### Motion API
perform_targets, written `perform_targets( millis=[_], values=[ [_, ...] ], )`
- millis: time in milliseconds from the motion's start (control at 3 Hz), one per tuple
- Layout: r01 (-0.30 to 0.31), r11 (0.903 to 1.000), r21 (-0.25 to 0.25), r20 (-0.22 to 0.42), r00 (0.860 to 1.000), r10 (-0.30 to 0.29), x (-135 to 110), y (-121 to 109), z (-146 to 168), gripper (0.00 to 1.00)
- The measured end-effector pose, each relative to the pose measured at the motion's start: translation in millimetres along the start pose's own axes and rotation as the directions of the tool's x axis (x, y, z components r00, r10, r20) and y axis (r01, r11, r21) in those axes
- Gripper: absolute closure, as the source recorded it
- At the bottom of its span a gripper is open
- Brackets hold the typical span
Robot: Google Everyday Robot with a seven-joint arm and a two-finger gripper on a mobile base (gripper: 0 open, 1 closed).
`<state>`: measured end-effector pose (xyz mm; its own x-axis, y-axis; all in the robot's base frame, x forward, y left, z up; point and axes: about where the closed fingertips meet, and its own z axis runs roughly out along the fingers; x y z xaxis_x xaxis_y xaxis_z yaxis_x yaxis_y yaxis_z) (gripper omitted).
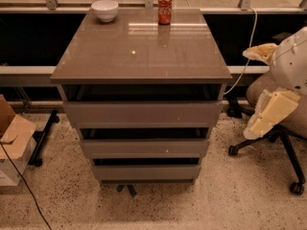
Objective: Open top drawer
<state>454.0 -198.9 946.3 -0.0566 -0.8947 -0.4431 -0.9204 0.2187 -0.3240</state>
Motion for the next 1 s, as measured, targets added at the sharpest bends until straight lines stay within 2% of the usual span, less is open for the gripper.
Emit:
perform_targets(
  millis=[667, 1000],
  values=[
    [0.003, 0.9989, 0.048, 0.059, 0.998, -0.006, 4.0, -19.1, 52.9, 0.0],
    [-0.031, 0.9995, 0.003, 0.065, 0.997, 0.031, 14.1, -34.9, 86.1, 0.0]
  ],
)
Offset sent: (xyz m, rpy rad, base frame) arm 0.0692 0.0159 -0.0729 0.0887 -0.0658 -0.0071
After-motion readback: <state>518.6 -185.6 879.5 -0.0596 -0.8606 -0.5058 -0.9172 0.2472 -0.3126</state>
